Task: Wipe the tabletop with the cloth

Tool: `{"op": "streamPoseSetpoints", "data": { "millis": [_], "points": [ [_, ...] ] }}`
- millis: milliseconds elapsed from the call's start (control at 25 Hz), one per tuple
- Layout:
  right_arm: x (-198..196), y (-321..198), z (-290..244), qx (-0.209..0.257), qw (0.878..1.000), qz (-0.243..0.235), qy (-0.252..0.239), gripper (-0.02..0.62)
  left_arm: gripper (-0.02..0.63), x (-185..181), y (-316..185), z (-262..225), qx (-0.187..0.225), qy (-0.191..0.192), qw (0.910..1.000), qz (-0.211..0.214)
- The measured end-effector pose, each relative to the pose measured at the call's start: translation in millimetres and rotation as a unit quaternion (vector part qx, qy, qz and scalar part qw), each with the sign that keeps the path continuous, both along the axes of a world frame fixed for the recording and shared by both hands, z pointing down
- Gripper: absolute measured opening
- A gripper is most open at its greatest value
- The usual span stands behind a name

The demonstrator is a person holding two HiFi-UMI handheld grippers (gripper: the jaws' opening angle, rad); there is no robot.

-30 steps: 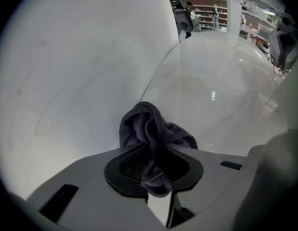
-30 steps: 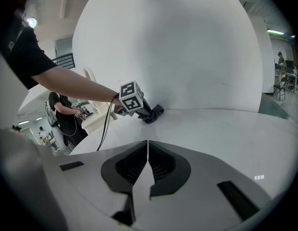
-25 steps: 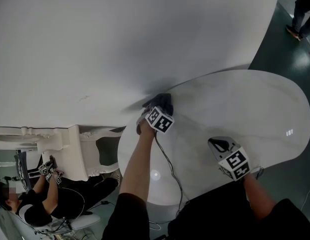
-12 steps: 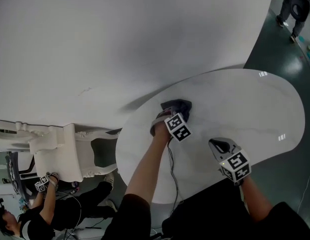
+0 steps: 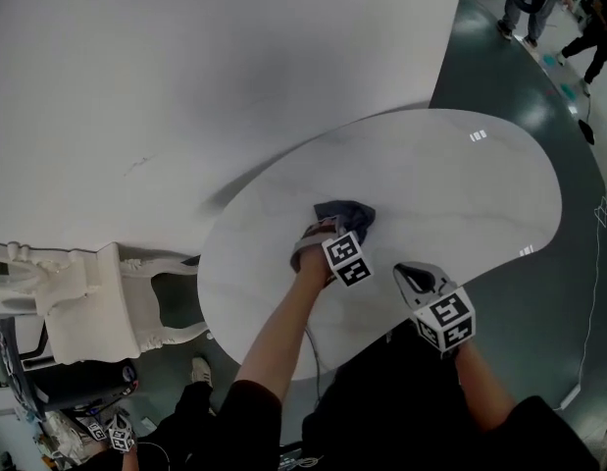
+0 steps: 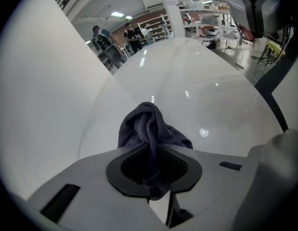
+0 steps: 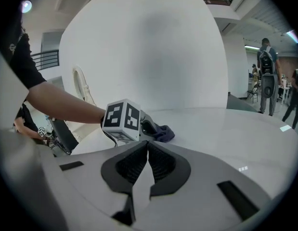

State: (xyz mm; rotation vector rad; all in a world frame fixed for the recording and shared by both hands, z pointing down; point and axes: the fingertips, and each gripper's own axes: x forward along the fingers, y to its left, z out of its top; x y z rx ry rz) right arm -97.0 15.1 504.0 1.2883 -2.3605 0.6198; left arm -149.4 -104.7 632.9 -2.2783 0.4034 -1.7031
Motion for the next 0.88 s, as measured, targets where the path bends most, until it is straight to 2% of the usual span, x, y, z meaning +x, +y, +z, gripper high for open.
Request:
{"op": "streamPoseSetpoints", "data": {
  "millis": [400,680,880],
  "points": [
    [66.8,51.2,-7.0,0.013,0.999,0.044,-0.023,0.014,0.055,52.5,96.4,1.6,-0.014,-0.012,0.9997,0.015],
    [94.7,106.0,6.6,0.01,0.998,0.053,-0.043,0.014,0.055,61.8,136.8,5.5,-0.02,-0.028,0.9994,-0.005],
    [109.2,120.4,3.9,0.02,0.996,0.062,-0.053,0.014,0.055,63.7,170.3,8.1,-0.023,-0.031,0.9991,-0.017]
  ]
}}
